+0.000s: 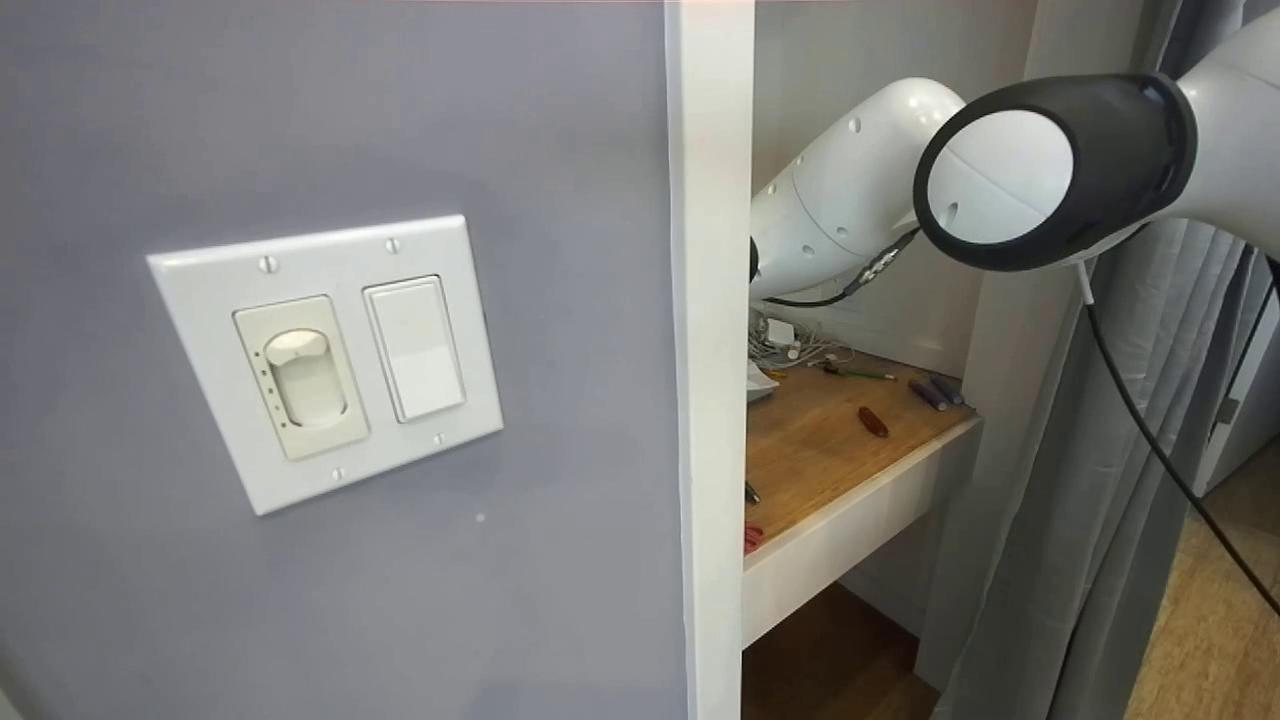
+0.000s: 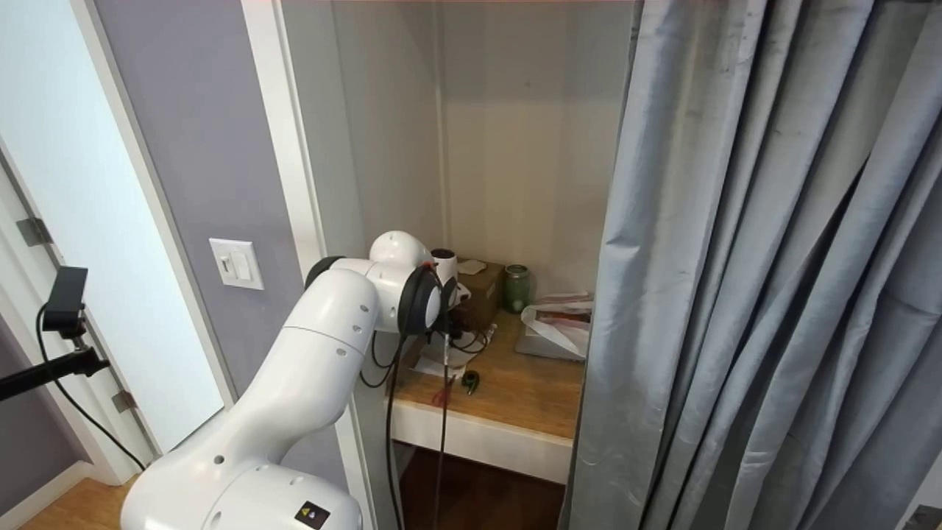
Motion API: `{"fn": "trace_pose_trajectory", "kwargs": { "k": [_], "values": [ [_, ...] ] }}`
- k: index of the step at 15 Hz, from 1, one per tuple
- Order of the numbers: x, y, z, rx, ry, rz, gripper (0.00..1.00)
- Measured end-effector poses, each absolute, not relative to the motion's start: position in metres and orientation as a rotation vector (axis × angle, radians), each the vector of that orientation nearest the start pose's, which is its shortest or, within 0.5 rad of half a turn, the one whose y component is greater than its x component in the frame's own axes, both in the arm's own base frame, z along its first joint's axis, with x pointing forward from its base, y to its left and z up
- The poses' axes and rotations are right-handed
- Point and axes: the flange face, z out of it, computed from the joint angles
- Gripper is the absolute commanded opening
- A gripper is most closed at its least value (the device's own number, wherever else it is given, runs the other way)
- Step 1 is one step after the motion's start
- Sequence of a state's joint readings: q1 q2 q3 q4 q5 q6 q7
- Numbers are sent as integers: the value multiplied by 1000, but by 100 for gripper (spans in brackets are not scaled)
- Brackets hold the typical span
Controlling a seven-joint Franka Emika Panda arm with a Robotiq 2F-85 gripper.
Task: Move the papers on the left to the right
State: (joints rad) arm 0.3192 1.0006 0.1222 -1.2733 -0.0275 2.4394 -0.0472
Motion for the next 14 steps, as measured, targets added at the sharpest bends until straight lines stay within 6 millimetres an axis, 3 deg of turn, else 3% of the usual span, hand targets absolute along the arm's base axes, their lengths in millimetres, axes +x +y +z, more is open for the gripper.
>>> {"fn": "trace_pose_trajectory", "kwargs": {
  "k": [2,14],
  "values": [
    [698,311,164,-2954,-692,-247,100],
    [697,310,167,-2975,-695,-233,100]
  ]
}}
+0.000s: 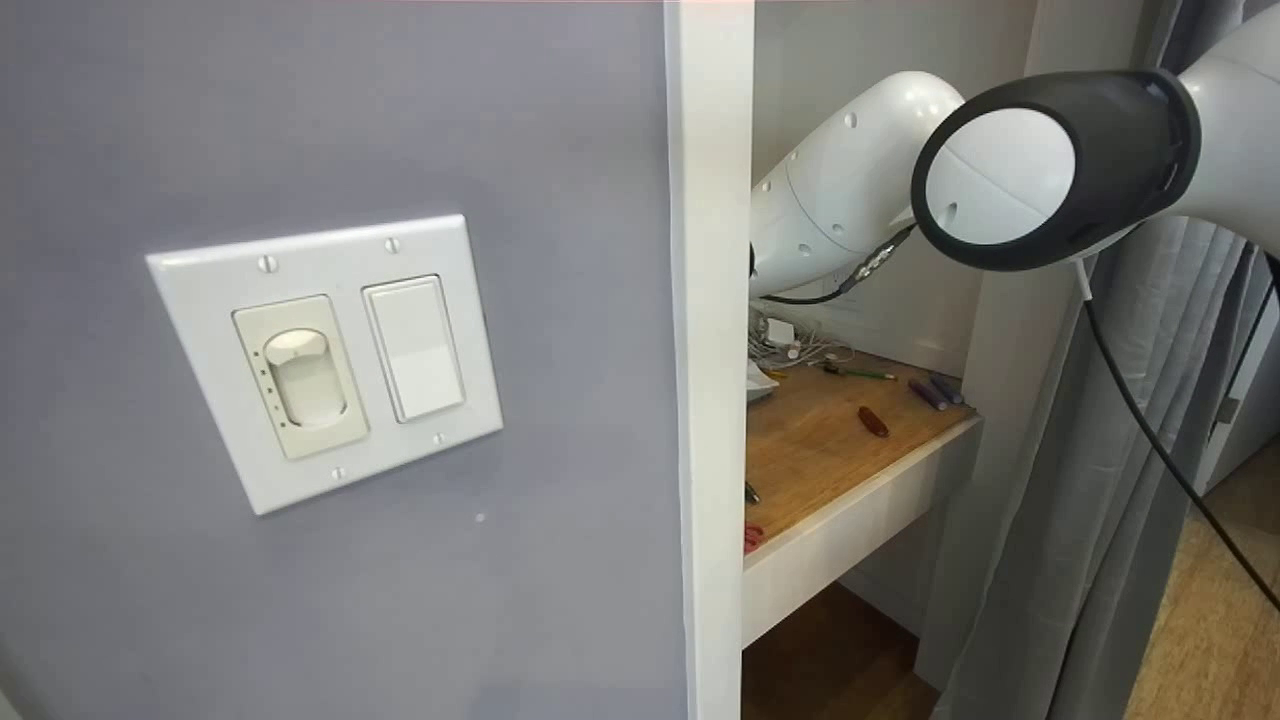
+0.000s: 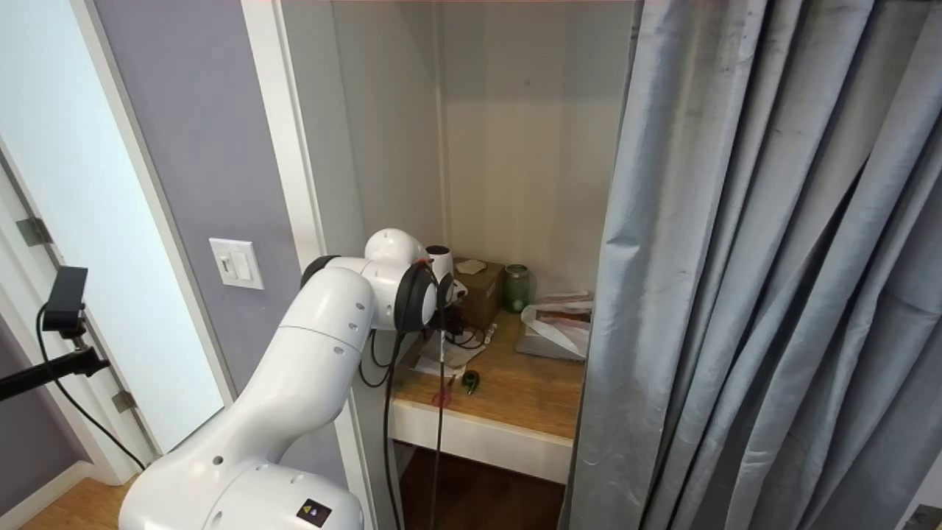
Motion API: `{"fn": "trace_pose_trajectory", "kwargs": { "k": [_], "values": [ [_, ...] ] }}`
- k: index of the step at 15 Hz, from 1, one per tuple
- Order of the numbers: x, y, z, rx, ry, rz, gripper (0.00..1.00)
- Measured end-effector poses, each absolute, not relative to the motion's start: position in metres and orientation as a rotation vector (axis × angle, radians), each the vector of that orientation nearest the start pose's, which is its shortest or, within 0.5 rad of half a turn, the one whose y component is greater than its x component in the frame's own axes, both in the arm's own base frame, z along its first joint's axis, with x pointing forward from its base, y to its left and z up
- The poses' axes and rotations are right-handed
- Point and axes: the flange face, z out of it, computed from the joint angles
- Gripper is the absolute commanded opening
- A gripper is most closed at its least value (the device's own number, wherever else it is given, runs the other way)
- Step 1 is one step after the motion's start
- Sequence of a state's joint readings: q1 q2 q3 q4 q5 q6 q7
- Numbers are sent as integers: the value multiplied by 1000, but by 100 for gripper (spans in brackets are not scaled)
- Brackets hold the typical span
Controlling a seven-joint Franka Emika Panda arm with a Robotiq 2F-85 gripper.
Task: Move the papers on the left to the right
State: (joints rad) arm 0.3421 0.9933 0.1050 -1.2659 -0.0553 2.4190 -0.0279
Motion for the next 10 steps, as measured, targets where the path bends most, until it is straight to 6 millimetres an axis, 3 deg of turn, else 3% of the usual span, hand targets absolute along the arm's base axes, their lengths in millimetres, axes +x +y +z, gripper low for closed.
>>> {"fn": "trace_pose_trajectory", "kwargs": {
  "k": [10],
  "values": [
    [699,310,165,-2974,-663,-259,100]
  ]
}}
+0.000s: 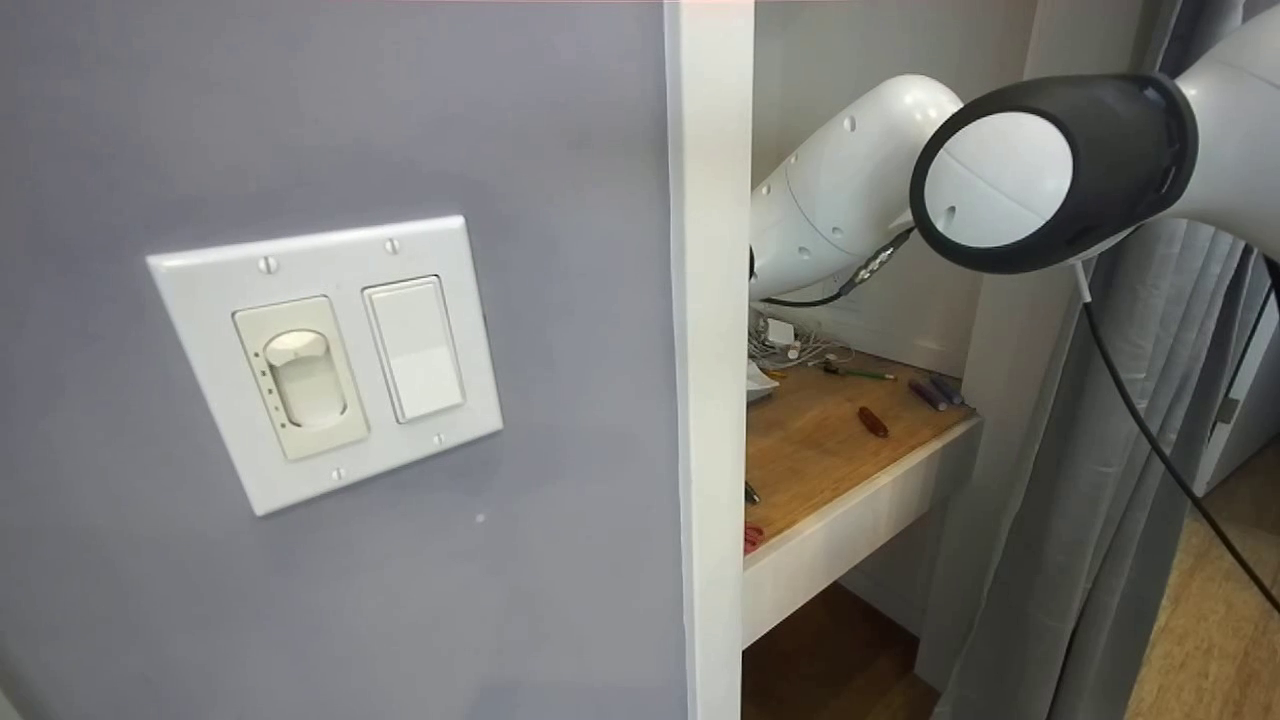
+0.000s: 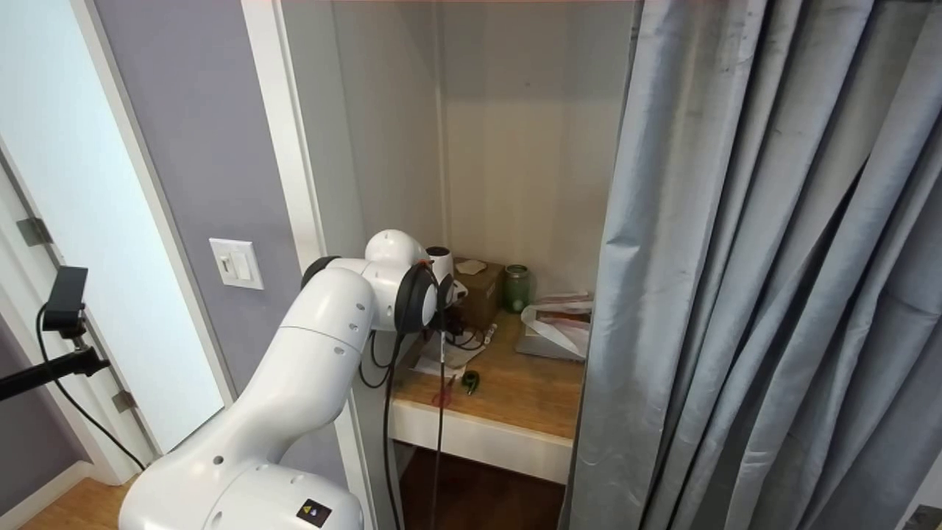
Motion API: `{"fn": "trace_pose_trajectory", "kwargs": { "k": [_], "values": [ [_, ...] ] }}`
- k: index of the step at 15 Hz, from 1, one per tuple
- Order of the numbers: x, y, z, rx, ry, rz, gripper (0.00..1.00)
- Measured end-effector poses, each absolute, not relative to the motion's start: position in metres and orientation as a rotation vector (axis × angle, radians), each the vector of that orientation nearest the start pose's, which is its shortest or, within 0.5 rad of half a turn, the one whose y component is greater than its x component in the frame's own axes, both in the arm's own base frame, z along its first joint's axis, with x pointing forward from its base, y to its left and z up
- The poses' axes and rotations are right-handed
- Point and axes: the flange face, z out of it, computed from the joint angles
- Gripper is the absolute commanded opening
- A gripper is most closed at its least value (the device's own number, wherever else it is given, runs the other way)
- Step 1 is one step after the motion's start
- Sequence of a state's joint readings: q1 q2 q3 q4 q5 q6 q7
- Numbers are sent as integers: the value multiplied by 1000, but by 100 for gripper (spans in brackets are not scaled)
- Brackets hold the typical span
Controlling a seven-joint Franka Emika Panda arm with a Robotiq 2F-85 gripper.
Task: Move the papers on the left to the right
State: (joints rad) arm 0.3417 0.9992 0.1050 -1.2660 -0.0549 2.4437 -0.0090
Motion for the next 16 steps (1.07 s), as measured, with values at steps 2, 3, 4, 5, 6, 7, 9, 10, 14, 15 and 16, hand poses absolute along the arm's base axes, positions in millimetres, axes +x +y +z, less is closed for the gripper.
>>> {"fn": "trace_pose_trajectory", "kwargs": {
  "k": [2,3,4,5,6,7,9,10,14,15,16],
  "values": [
    [700,312,162,-2964,-634,-297,80],
    [701,313,161,-2955,-622,-321,72],
    [702,313,160,-2947,-610,-347,66],
    [703,314,159,-2941,-599,-371,59],
    [703,314,159,-2936,-587,-391,50],
    [704,314,159,-2932,-578,-408,44],
    [706,315,161,-2919,-571,-438,30],
    [706,316,162,-2910,-568,-457,23],
    [709,318,167,-2861,-581,-531,0],
    [708,319,166,-2842,-594,-534,0],
    [707,319,165,-2821,-611,-528,0]
  ]
}}
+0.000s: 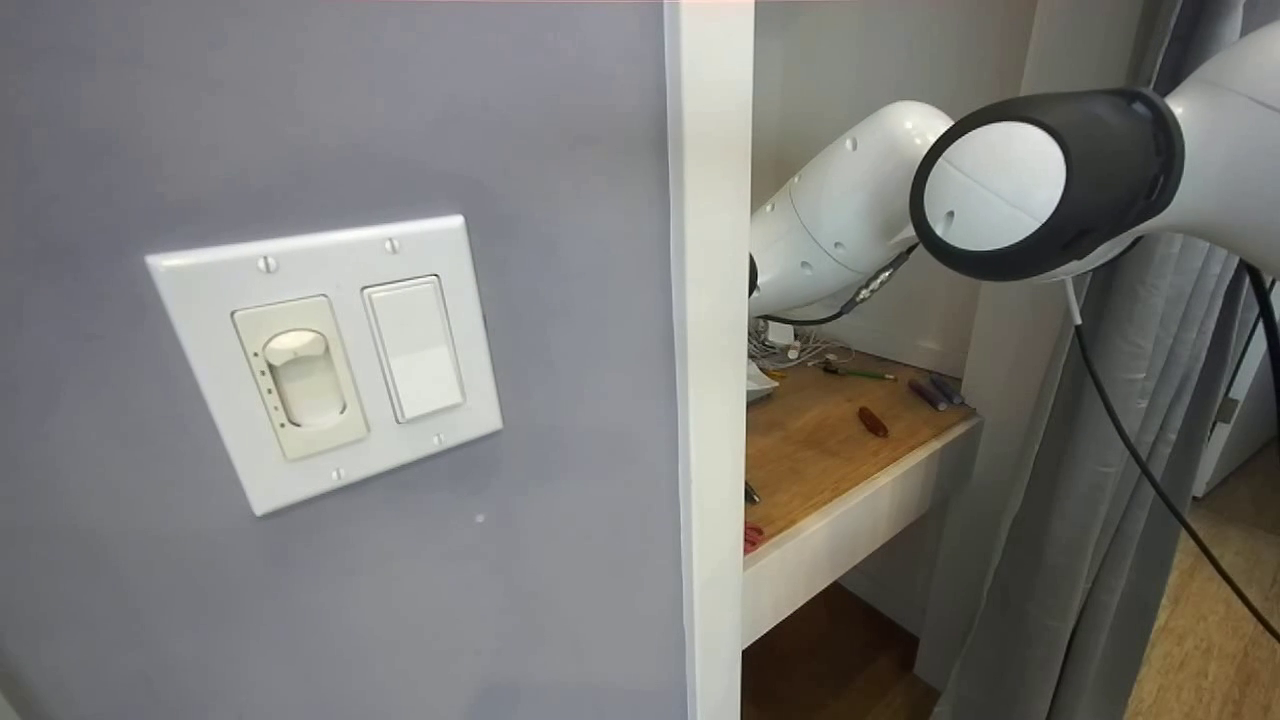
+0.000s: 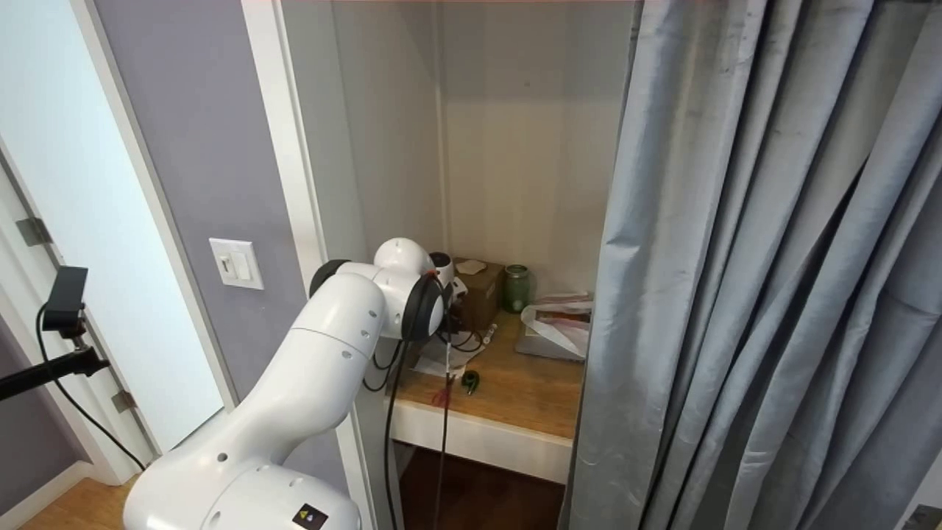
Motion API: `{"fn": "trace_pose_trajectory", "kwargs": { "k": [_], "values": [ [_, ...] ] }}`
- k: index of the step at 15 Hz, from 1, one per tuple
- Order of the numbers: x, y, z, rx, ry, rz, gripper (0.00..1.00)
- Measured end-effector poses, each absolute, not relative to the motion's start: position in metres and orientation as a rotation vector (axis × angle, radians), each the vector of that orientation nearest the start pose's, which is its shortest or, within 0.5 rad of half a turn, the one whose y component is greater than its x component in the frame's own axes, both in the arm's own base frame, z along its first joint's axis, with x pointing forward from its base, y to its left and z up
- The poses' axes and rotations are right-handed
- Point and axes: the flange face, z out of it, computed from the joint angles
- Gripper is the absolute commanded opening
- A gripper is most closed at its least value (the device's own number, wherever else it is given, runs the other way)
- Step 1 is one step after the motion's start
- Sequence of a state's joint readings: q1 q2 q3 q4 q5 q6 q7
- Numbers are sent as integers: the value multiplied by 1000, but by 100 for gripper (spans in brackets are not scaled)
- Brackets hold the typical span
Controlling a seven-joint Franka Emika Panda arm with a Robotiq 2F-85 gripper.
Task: Move the papers on the left to the right
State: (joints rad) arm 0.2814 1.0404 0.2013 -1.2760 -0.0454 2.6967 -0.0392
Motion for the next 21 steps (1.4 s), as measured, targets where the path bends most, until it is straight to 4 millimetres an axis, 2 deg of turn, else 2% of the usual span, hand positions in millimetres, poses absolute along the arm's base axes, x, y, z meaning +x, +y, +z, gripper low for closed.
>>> {"fn": "trace_pose_trajectory", "kwargs": {
  "k": [6,12,21],
  "values": [
    [701,325,153,-2686,-707,-475,0],
    [691,327,136,-2652,-742,-329,0],
    [694,321,141,-2724,-711,-214,0]
  ]
}}
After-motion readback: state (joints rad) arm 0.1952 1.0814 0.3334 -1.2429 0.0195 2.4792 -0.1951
